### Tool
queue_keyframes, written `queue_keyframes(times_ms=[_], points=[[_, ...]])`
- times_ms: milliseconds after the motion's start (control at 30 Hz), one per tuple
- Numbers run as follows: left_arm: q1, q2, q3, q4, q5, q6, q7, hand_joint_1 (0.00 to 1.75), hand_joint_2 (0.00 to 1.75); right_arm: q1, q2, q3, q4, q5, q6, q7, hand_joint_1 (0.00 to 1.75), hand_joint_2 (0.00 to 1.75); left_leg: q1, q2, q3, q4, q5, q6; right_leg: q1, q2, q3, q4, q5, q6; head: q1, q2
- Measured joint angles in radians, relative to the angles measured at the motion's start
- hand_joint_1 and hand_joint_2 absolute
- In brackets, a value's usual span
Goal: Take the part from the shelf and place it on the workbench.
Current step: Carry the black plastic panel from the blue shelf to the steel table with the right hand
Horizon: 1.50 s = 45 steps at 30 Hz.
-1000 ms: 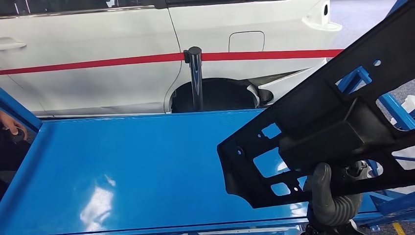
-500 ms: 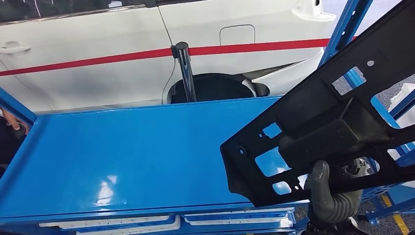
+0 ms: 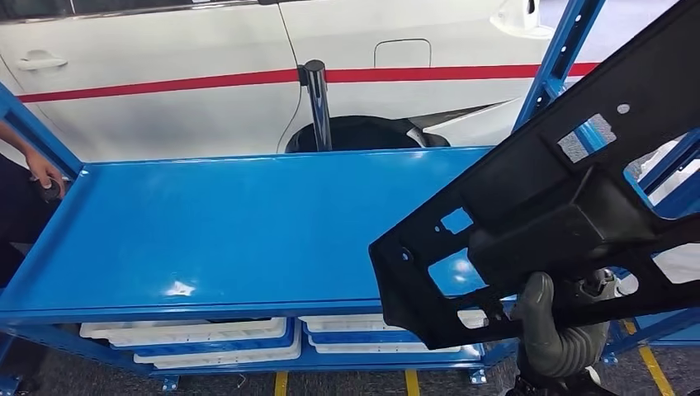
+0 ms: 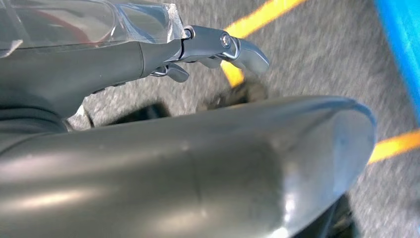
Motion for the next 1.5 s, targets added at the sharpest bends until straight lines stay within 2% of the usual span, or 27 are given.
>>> queue_keyframes(times_ms=[33,100,133,167,200,233,267,333,400,500,567,600,700,733,800,833,900,967,1000,1067,1133,1167,1200,1267,1333,1400,1500], points=[[0.001,-0.001,0.0,0.0,0.0,-0.001,0.0,0.0,0.0,0.002,0.0,0.0,0.0,0.0,0.0,0.0,1.75,1.75,0.007,0.002,-0.016,0.002,0.012,-0.007,-0.007,0.0,0.003,0.039,-0.002,0.01,0.0,0.0],[0.003,-0.002,0.0,0.0,0.0,-0.002,0.0,0.0,0.0,0.005,0.0,0.0,0.0,0.001,0.0,0.0,1.75,1.75,0.024,0.005,-0.049,0.013,0.032,-0.025,-0.024,-0.001,0.054,0.022,0.05,0.034,0.0,0.0],[0.003,-0.002,0.0,0.0,0.0,-0.002,0.0,0.0,0.0,0.006,0.0,0.0,0.0,0.001,0.0,0.0,1.75,1.75,0.032,0.006,-0.067,0.025,0.038,-0.035,-0.035,-0.002,0.103,-0.038,0.072,0.05,0.0,0.0],[0.002,0.0,0.0,0.0,0.0,-0.001,0.0,0.0,0.0,0.006,0.0,0.0,0.0,0.002,-0.001,-0.001,1.75,1.75,0.037,0.005,-0.086,0.042,0.042,-0.044,-0.04,-0.002,0.155,-0.11,0.074,0.063,0.001,0.0],[0.002,0.001,0.0,0.0,-0.001,0.001,-0.001,0.0,0.0,0.007,0.0,-0.001,0.0,0.004,-0.003,-0.002,1.75,1.75,0.037,0.004,-0.102,0.059,0.044,-0.052,-0.042,-0.001,0.194,-0.168,0.062,0.065,0.002,0.0],[0.003,0.001,0.0,0.0,-0.001,0.003,-0.001,0.0,0.0,0.008,0.0,-0.001,0.0,0.007,-0.005,-0.002,1.75,1.75,0.036,0.003,-0.114,0.074,0.046,-0.058,-0.043,0.0,0.216,-0.205,0.043,0.058,0.002,0.0],[0.003,0.002,0.0,0.0,-0.002,0.006,-0.003,0.0,0.0,0.009,0.0,-0.002,0.0,0.013,-0.008,-0.003,1.75,1.75,0.035,0.002,-0.123,0.082,0.05,-0.062,-0.04,0.001,0.219,-0.217,0.029,0.043,0.002,0.0],[0.006,0.002,0.0,0.0,-0.005,0.012,-0.005,0.0,0.0,0.01,0.0,-0.003,0.0,0.029,-0.015,0.0,1.75,1.75,0.038,0.001,-0.129,0.089,0.052,-0.067,-0.042,-0.003,0.206,-0.21,0.029,0.013,0.0,0.0],[0.008,0.002,0.0,0.0,-0.008,0.019,-0.008,0.0,0.0,0.011,0.0,-0.005,0.001,0.059,-0.027,0.011,1.75,1.75,0.041,0.0,-0.147,0.141,-0.002,-0.073,-0.039,-0.009,0.192,-0.209,0.042,-0.008,-0.001,0.0],[0.009,0.002,0.0,0.0,-0.012,0.025,-0.01,0.0,0.0,0.014,0.0,-0.006,0.001,0.115,-0.046,0.03,1.75,1.75,0.04,-0.002,-0.209,0.334,-0.13,-0.076,-0.03,-0.015,0.165,-0.209,0.066,-0.023,-0.001,0.0],[0.011,0.002,0.0,0.0,-0.013,0.027,-0.01,0.0,0.0,0.017,0.0,-0.006,0.001,0.138,-0.053,0.037,1.75,1.75,0.035,-0.002,-0.206,0.388,-0.139,-0.065,-0.02,-0.024,0.147,-0.208,0.079,-0.028,-0.002,0.0],[0.012,0.002,0.0,0.0,-0.014,0.028,-0.01,0.0,0.0,0.018,0.0,-0.006,0.001,0.145,-0.055,0.04,1.75,1.75,0.03,-0.001,-0.176,0.362,-0.123,-0.053,-0.014,-0.03,0.141,-0.208,0.084,-0.03,-0.002,0.0],[0.011,0.004,0.0,0.0,-0.015,0.03,-0.01,0.0,0.0,0.02,0.0,-0.006,0.0,0.159,-0.06,0.048,1.75,1.75,0.0,0.034,-0.028,0.145,-0.08,0.0,-0.002,-0.057,0.135,-0.209,0.094,-0.031,-0.001,0.0],[0.009,0.004,-0.001,0.0,-0.015,0.031,-0.01,0.0,0.0,0.02,0.0,-0.006,0.0,0.163,-0.061,0.051,1.75,1.75,-0.011,0.049,-0.002,0.099,-0.078,0.013,-0.003,-0.068,0.135,-0.21,0.097,-0.027,-0.001,0.0],[0.006,0.005,-0.001,0.0,-0.015,0.031,-0.01,0.0,0.0,0.022,0.0,-0.006,0.0,0.166,-0.062,0.055,1.75,1.75,-0.022,0.052,0.005,0.068,-0.074,0.022,-0.006,-0.093,0.136,-0.215,0.103,-0.018,-0.001,0.0],[0.007,0.005,-0.001,0.0,-0.014,0.031,-0.01,0.0,0.0,0.022,0.0,-0.006,0.0,0.167,-0.062,0.056,1.75,1.75,-0.02,0.043,0.007,0.055,-0.063,0.019,-0.007,-0.097,0.137,-0.214,0.103,-0.013,-0.001,0.0],[0.01,0.005,0.0,0.0,-0.014,0.032,-0.01,0.0,0.0,0.021,0.0,-0.007,0.0,0.169,-0.063,0.056,1.75,1.75,-0.011,0.021,0.012,0.028,-0.04,0.013,-0.007,-0.067,0.122,-0.179,0.076,-0.004,0.0,0.0],[0.012,0.002,0.0,0.0,-0.013,0.032,-0.011,0.0,0.0,0.024,-0.001,-0.007,0.0,0.17,-0.064,0.056,1.75,1.75,-0.007,0.002,0.01,0.018,-0.026,0.007,-0.007,-0.021,0.074,-0.072,0.011,0.001,0.0,0.0],[0.013,0.0,0.0,0.0,-0.013,0.031,-0.011,0.0,0.0,0.027,-0.001,-0.007,0.0,0.17,-0.065,0.056,1.75,1.75,-0.007,-0.007,0.006,0.019,-0.022,0.006,-0.007,-0.01,0.047,-0.009,-0.018,0.004,0.0,0.0],[0.016,-0.004,0.0,0.0,-0.012,0.029,-0.011,0.0,0.0,0.031,-0.002,-0.007,0.0,0.169,-0.066,0.058,1.75,1.75,-0.005,-0.028,0.0,0.024,-0.019,0.003,-0.008,-0.006,0.029,0.042,-0.026,0.011,0.0,0.0],[0.02,-0.005,-0.001,0.0,-0.006,0.027,-0.013,0.0,0.0,0.032,-0.002,-0.007,0.0,0.17,-0.066,0.058,1.75,1.75,0.001,-0.05,-0.007,0.036,-0.021,-0.003,-0.014,0.004,0.079,-0.044,0.029,0.02,0.001,0.0],[0.02,-0.004,0.0,0.0,-0.003,0.026,-0.015,0.0,0.0,0.032,-0.002,-0.007,0.0,0.171,-0.066,0.058,1.75,1.75,0.003,-0.061,-0.013,0.048,-0.024,-0.009,-0.02,0.026,0.115,-0.11,0.053,0.026,0.001,0.0],[0.019,-0.004,0.0,0.0,0.0,0.026,-0.017,0.0,0.0,0.033,-0.002,-0.006,0.0,0.171,-0.066,0.059,1.75,1.75,0.003,-0.071,-0.023,0.062,-0.029,-0.015,-0.024,0.045,0.142,-0.163,0.069,0.025,0.0,0.0],[0.016,-0.003,0.0,0.0,0.001,0.025,-0.02,0.0,0.0,0.036,-0.002,-0.006,0.0,0.172,-0.066,0.059,1.75,1.75,0.003,-0.09,-0.042,0.082,-0.034,-0.026,-0.026,0.066,0.159,-0.205,0.072,0.013,-0.001,0.0],[0.019,0.0,0.0,0.0,0.0,0.025,-0.02,0.0,0.0,0.042,-0.002,-0.006,0.0,0.172,-0.068,0.053,1.75,1.75,0.006,-0.105,-0.053,0.088,-0.032,-0.034,-0.024,0.042,0.155,-0.205,0.074,-0.004,-0.001,0.0],[0.023,0.003,-0.001,0.0,0.001,0.024,-0.019,0.0,0.0,0.049,-0.002,-0.006,0.0,0.166,-0.069,0.042,1.75,1.75,0.009,-0.084,-0.073,0.127,-0.053,-0.045,-0.026,0.019,0.156,-0.206,0.076,-0.016,-0.003,0.0],[0.02,0.003,0.0,0.0,0.006,0.019,-0.019,0.0,0.0,0.062,-0.002,-0.007,0.0,0.151,-0.069,0.025,1.75,1.75,0.017,-0.035,-0.167,0.317,-0.14,-0.065,-0.026,-0.015,0.155,-0.207,0.075,-0.024,-0.005,0.0]])
